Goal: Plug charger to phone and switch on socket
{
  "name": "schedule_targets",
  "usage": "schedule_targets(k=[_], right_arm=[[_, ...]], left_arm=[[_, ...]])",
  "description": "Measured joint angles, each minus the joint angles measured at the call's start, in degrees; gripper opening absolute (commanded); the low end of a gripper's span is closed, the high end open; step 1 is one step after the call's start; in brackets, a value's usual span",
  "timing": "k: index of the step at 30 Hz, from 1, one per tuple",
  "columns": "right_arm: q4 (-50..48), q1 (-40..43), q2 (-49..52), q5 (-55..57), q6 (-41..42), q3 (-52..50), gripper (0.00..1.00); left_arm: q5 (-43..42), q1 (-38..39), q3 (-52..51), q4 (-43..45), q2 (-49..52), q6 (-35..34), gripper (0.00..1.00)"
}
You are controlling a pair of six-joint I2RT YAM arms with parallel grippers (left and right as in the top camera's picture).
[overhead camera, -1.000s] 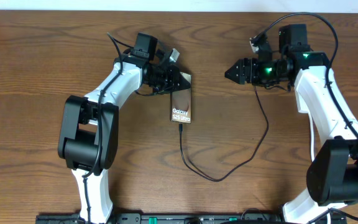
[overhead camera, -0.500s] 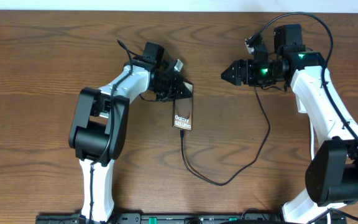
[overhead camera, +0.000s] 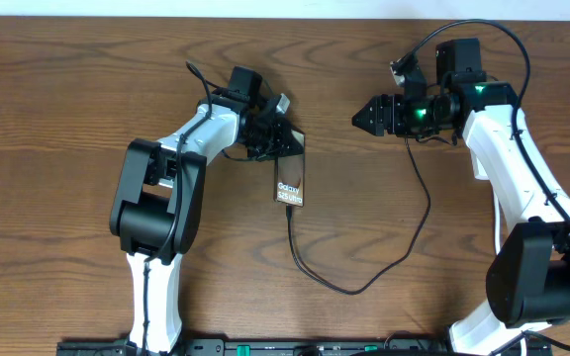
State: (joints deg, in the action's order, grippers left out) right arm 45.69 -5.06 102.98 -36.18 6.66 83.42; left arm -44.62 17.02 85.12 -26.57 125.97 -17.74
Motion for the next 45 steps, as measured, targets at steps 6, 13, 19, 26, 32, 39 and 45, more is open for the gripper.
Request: schedule_targets(k=[6,13,19,26,32,39,45], right_arm=[[0.3,0.0,0.0,0.0,0.0,0.0,0.77],[0.9,0.0,0.0,0.0,-0.2,0.0,0.77],[1.1,0.0,0.0,0.0,-0.2,0.0,0.76],[1.3,0.0,0.0,0.0,-0.3,0.0,0.77],[1.6,0.0,0.0,0.0,-0.5,0.0,0.76],[1.6,0.0,0.0,0.0,-0.8,0.0,0.77],[1.6,0.0,0.0,0.0,-0.9,0.0,0.77]], left_arm=[[0.0,0.0,0.0,0.0,0.0,-0.5,0.08],[0.0,0.0,0.0,0.0,0.0,-0.5,0.08],[0.0,0.0,0.0,0.0,0.0,-0.5,0.13],[0.0,0.0,0.0,0.0,0.0,-0.9,0.17],[0.0,0.0,0.0,-0.1,0.0,-1.3,0.25],[0.3,0.0,0.0,-0.5,0.0,-1.5,0.27],[1.7,0.0,0.0,-1.2,0.0,-1.5,0.31]])
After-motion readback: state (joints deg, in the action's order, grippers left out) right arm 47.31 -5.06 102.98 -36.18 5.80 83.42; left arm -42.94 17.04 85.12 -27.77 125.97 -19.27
